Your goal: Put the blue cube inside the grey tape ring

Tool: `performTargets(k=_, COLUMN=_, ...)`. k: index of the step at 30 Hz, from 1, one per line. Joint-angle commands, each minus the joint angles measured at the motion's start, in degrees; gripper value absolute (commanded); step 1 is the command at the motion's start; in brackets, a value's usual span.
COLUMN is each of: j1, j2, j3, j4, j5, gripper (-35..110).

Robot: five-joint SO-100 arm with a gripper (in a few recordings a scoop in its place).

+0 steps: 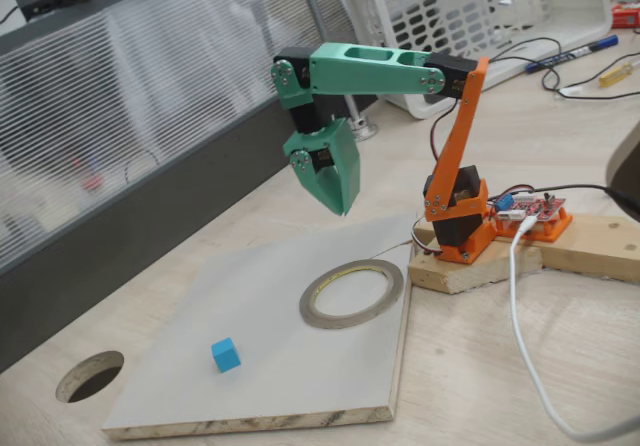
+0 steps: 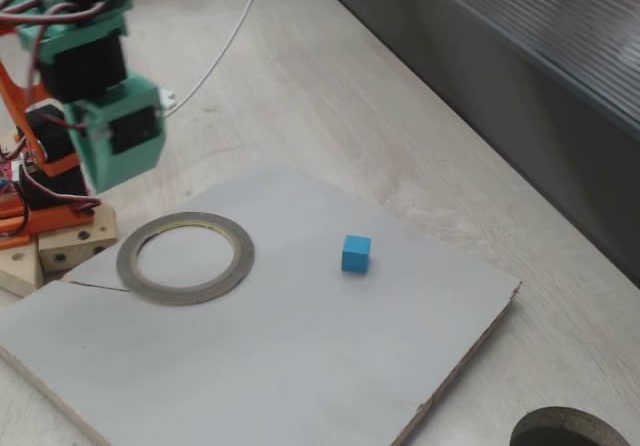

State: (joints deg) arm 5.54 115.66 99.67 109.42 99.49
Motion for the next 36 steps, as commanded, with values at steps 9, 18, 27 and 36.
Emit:
performTargets(k=9, j1=-22.9, j2=0.9, j3=-0.4, j4=0.8, j5=0.0, gripper=3)
performTargets(k=18, j1=-23.4, j2=0.7, j3=-1.2, j4=0.8, j5=0.0, gripper=3)
performTargets(k=27, j1=-22.8, j2=-18.2, j3=-12.3, j4=0.7, j5=0.0, gripper=2)
performTargets(k=36, j1=-22.6, j2=-41.3, j3=-40.1, j4=0.7, j5=0.3, gripper=2)
